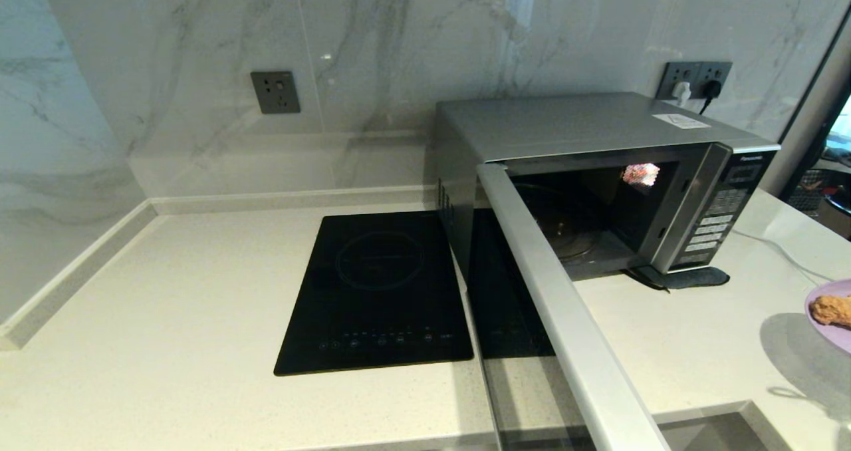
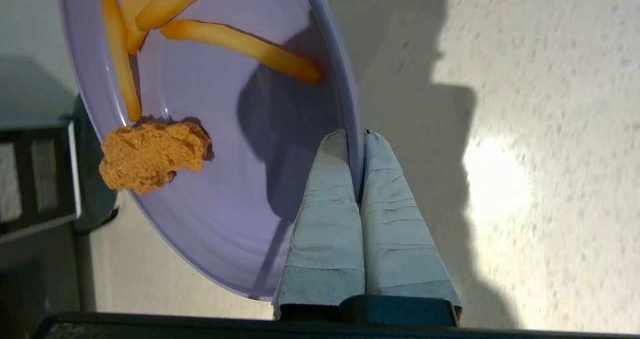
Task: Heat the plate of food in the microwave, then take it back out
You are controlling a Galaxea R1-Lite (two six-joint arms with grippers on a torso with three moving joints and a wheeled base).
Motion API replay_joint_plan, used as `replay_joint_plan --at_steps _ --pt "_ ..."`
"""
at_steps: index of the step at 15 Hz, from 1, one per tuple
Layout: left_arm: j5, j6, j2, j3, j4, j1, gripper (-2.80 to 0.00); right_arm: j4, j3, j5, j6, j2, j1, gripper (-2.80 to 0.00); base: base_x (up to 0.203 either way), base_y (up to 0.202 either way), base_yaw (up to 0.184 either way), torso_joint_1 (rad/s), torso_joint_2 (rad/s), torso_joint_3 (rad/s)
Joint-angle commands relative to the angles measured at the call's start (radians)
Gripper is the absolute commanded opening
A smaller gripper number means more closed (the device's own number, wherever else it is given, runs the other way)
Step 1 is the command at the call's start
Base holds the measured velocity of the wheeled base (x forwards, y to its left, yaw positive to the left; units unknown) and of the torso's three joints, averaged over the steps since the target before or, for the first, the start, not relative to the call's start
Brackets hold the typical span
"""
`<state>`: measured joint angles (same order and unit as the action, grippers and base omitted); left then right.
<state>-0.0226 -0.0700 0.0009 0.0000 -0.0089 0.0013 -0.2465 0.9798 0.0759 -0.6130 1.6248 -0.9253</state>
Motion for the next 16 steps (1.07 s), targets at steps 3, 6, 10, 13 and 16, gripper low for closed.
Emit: replay_joint_plan --at_steps 3,6,10,13,16 --pt "0.000 -0.001 0.001 0.000 0.000 0.000 -2.80 0.097 0.004 0.097 0.012 0.247 -0.065 -2.80 0.000 0.000 0.000 0.000 0.00 0.000" --pt "0.000 -0.001 0.001 0.000 0.000 0.000 -2.80 0.116 0.009 0.176 0.015 0.376 -0.097 -2.80 0.000 0.000 0.000 0.000 0.00 0.000" --pt "0.000 -0.001 0.001 0.000 0.000 0.000 -2.80 0.174 0.032 0.184 0.080 0.452 -0.138 -2.80 0.000 0.000 0.000 0.000 0.00 0.000" --pt "0.000 -0.001 0.001 0.000 0.000 0.000 -2.80 0.203 0.040 0.183 0.110 0.474 -0.169 -2.80 0.000 0.000 0.000 0.000 0.00 0.000" --pt "0.000 -0.001 0.001 0.000 0.000 0.000 -2.80 0.204 0.039 0.185 0.111 0.477 -0.178 -2.80 0.000 0.000 0.000 0.000 0.00 0.000"
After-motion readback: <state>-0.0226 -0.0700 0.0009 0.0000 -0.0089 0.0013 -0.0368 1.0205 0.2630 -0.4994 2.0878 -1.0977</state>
